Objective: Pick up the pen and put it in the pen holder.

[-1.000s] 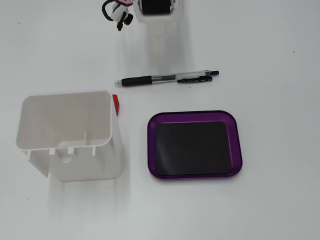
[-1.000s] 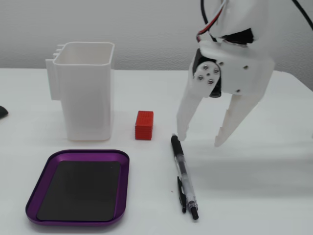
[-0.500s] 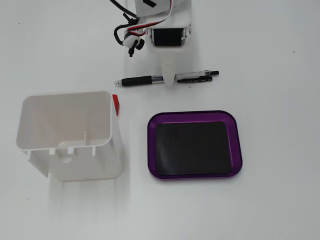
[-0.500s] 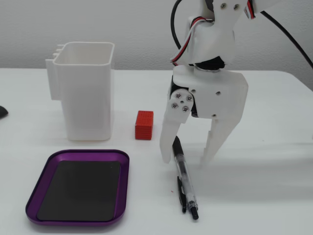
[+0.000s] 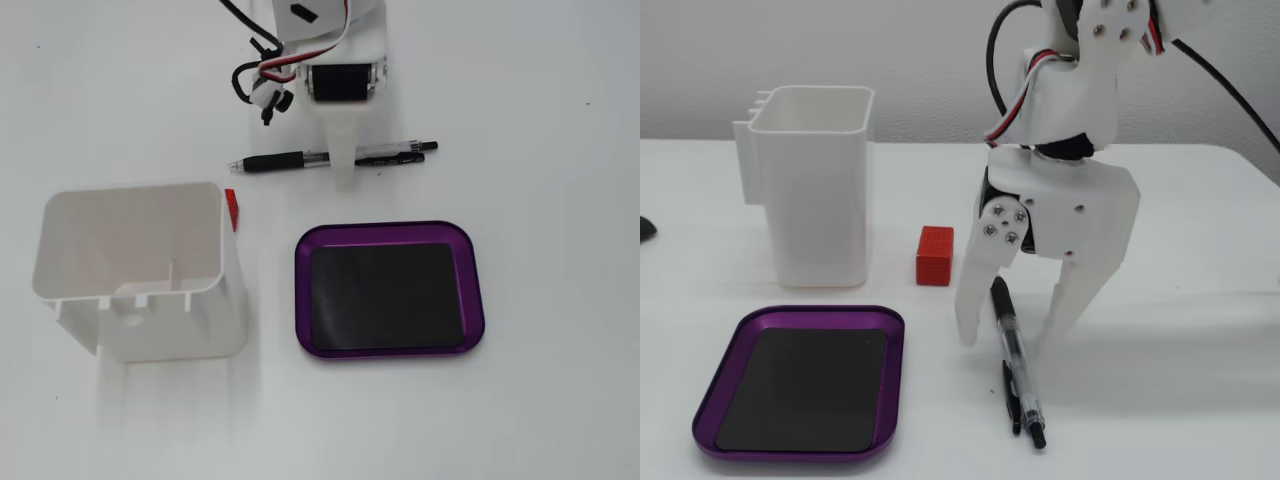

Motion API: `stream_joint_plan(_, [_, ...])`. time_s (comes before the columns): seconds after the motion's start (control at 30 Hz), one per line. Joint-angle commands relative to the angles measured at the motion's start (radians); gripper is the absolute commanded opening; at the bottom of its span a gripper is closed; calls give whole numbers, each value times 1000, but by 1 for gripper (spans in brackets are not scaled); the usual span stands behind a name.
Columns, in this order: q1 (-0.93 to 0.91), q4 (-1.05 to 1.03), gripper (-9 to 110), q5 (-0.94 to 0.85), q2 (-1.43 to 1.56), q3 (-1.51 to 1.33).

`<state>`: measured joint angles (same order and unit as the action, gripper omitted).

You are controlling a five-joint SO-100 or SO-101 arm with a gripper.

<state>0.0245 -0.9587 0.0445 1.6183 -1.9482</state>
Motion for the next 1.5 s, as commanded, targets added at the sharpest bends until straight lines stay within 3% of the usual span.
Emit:
stream_joint_plan(0.0, [-3, 28, 16, 0, -25, -2])
stream_joint_plan(0.27, [-2, 28, 15, -5, -91, 3])
stream_joint_plan(0.43, [0, 28, -1, -8, -95, 6])
stream_joint_plan(0.83, [-12, -132, -1, -40, 58, 179])
stream_joint_plan(1.1, [-97, -202, -1, 192, 319, 492])
stream_joint_plan(1.47, [-100, -84, -1, 227, 359, 723])
